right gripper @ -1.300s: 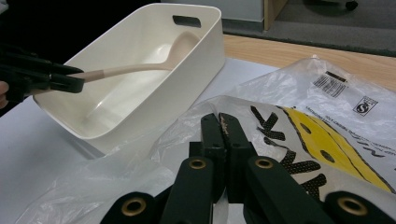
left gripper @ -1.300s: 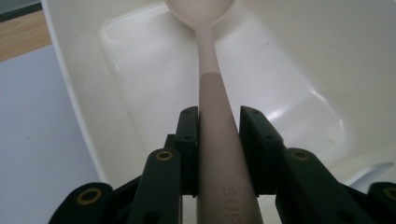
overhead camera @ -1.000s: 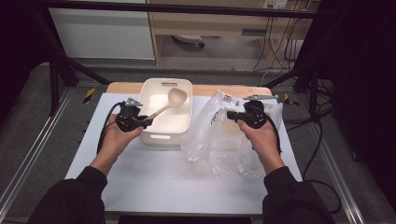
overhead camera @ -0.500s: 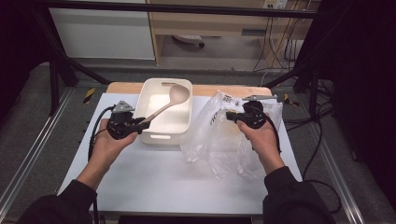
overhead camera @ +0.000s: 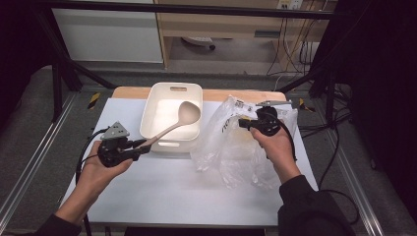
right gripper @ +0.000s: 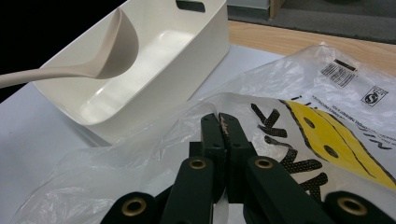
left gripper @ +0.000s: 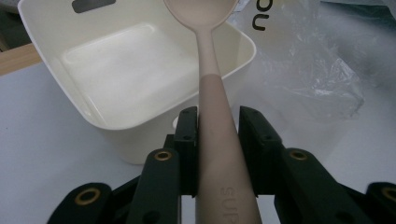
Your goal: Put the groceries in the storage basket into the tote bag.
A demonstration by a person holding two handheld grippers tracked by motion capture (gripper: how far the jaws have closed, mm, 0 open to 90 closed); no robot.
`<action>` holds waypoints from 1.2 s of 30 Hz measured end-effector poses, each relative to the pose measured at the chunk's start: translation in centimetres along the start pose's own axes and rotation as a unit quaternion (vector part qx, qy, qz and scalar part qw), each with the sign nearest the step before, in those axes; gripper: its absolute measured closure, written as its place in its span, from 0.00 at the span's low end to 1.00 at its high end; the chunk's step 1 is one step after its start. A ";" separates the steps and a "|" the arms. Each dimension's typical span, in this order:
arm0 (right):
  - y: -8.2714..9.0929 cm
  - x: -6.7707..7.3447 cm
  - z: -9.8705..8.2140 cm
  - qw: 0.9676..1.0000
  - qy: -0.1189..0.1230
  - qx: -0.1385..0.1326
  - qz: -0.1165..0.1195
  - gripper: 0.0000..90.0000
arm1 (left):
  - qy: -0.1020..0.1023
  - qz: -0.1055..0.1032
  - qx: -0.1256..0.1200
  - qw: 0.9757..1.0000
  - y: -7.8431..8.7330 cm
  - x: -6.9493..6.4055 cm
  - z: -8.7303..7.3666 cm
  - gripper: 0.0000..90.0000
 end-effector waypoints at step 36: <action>-0.4 -0.5 -0.9 1.000 0.006 0.017 -0.011 1.00 | -0.033 -0.080 -0.005 0.996 4.3 -5.5 -1.6 0.77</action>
Point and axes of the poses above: each handheld gripper's, and its own axes: y roughly backward along the jaws, z roughly out of its top, x roughly to its left, the point moved 9 cm from there along -y, roughly forward along the jaws, and after that the axes turned 15 degrees about z, right-handed, at the moved point
